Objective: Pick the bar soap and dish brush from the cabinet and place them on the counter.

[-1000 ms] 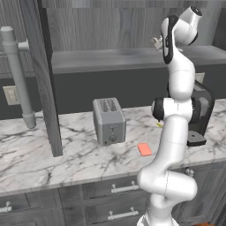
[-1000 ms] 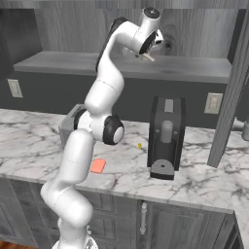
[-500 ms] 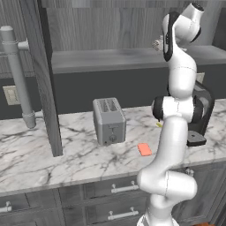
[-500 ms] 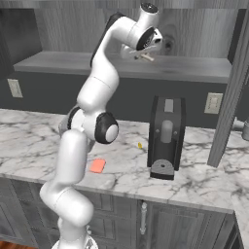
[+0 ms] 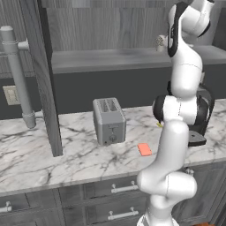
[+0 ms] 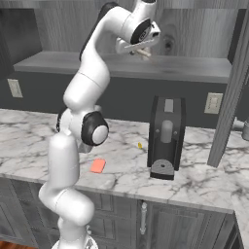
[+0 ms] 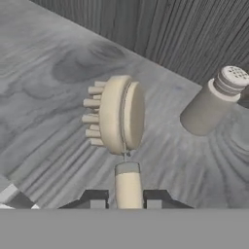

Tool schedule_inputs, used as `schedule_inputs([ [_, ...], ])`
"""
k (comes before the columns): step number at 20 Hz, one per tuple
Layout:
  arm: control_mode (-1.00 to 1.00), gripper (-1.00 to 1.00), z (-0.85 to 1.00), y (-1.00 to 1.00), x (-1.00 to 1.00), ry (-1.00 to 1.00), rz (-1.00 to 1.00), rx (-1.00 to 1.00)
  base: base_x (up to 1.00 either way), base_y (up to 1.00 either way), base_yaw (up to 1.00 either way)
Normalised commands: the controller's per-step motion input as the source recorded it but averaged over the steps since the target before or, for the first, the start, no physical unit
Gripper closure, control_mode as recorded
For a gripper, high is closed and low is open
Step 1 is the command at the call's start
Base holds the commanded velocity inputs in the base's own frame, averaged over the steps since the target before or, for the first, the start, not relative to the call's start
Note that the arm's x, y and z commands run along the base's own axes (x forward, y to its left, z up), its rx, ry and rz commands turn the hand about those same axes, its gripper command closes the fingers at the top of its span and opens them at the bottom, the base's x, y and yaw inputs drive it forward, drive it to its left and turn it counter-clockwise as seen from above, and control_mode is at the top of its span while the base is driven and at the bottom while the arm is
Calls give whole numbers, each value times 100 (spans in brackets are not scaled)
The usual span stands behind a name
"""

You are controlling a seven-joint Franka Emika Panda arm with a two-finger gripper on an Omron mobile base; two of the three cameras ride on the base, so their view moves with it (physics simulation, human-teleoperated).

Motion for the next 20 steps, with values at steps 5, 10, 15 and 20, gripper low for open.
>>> schedule_inputs([
  [5,-100,100,-16,4,-57,-34,0,1,0,0,0],
  [10,-100,100,-13,2,-69,-33,0,0,0,0,0],
  [15,-100,100,-8,4,-79,-28,0,0,0,0,0],
  [20,-100,100,8,20,-60,-8,0,-2,0,0,0],
])
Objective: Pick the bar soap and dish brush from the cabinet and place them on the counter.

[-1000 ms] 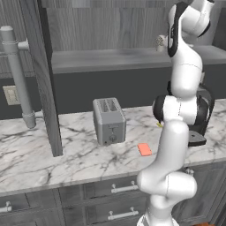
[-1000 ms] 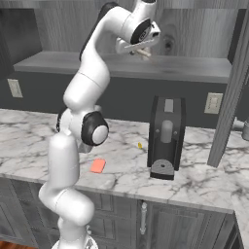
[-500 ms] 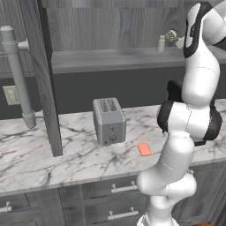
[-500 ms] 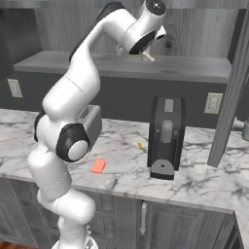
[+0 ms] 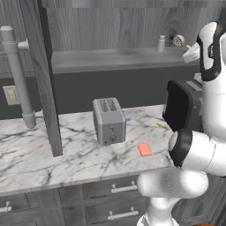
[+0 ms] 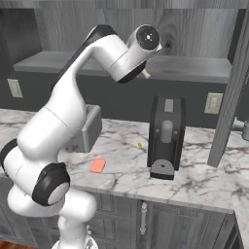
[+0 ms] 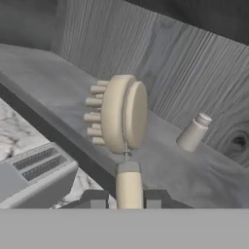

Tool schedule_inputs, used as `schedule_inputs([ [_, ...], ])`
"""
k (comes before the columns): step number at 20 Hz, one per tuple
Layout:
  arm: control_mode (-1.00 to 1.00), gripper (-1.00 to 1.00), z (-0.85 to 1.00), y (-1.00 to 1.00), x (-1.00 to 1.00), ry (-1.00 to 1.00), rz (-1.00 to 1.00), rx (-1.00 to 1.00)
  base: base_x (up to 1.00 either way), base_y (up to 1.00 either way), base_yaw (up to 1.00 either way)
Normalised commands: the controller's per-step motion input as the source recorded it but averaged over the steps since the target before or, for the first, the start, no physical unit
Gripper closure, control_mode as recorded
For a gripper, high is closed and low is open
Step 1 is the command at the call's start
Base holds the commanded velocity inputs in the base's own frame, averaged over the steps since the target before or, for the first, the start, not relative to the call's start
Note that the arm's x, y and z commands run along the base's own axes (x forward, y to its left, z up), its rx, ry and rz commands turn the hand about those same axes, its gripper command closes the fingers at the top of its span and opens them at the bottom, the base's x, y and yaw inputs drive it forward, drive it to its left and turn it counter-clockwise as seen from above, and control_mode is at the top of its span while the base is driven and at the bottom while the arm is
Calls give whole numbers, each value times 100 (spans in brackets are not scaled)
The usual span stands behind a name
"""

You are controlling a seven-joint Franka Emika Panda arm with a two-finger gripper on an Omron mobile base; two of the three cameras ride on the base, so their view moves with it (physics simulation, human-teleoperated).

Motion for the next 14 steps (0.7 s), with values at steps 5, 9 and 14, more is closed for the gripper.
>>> schedule_inputs([
  [5,-100,100,17,28,-48,0,-1,-6,0,0,0],
  [9,-100,100,18,25,-50,3,-1,-9,0,0,0],
  [14,-100,100,6,20,-57,4,-1,-11,0,0,0],
])
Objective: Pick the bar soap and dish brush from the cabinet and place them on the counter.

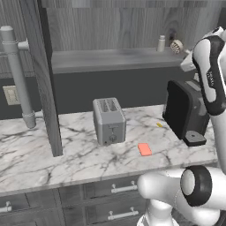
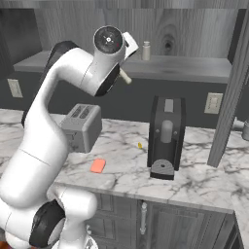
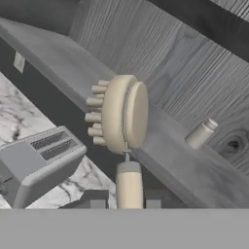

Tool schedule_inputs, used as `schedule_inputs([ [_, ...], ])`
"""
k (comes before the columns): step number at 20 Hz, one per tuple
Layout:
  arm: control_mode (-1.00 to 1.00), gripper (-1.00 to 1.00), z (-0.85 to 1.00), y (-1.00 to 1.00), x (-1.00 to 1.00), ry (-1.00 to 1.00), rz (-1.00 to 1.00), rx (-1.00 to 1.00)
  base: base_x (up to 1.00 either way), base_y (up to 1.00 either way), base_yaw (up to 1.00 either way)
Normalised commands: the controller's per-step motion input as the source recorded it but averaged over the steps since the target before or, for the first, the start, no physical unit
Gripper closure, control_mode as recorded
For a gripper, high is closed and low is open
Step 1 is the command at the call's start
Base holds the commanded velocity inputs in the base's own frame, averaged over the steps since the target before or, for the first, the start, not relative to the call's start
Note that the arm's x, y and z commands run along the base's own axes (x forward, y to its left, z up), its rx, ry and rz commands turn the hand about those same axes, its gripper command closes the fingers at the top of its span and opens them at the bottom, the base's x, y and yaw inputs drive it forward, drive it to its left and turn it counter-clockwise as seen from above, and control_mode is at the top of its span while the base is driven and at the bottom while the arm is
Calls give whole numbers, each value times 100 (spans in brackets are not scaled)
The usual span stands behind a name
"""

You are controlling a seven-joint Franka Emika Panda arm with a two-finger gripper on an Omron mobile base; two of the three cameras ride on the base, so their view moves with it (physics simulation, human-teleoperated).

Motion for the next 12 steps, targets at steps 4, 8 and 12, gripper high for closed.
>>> schedule_inputs([
  [4,-100,100,-12,12,-66,1,0,-10,0,0,0],
  [8,-100,100,-18,9,-71,6,0,-8,0,0,0],
  [12,-100,100,-27,8,-77,6,0,-7,0,0,0],
])
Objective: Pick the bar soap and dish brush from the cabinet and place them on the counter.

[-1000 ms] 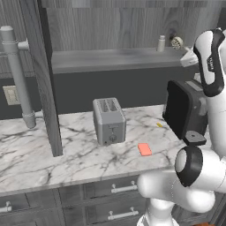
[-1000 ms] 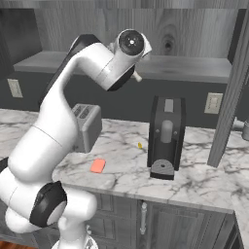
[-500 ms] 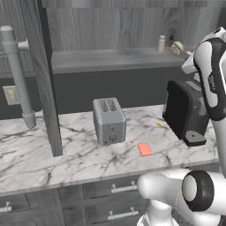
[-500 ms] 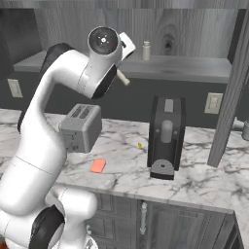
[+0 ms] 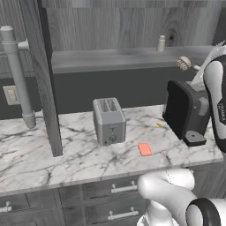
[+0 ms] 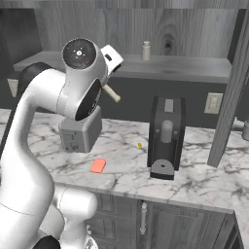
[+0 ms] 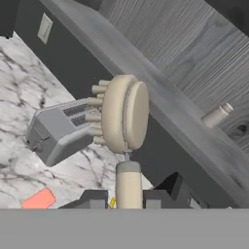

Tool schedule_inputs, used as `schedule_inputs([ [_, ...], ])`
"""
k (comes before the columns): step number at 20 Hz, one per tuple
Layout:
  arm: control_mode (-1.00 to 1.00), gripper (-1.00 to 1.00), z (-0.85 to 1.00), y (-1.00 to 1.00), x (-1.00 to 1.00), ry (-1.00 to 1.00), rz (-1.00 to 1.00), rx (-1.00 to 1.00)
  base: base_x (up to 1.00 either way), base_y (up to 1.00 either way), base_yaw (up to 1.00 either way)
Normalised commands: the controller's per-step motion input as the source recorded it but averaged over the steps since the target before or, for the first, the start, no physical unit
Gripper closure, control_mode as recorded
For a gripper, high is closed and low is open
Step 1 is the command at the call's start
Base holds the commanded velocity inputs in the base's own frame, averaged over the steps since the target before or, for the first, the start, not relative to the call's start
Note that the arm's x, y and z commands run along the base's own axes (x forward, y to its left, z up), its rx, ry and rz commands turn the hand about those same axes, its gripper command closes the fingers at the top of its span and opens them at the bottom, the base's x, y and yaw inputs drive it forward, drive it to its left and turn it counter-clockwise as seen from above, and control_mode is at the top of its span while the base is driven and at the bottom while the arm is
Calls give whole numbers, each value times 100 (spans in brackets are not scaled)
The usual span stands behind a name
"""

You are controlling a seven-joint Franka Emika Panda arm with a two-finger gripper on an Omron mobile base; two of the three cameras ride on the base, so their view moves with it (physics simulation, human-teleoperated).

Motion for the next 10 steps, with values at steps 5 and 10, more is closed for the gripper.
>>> schedule_inputs([
  [5,-100,100,-35,10,-78,8,0,-7,0,0,0],
  [10,-100,100,-44,13,-75,10,0,-6,0,0,0],
])
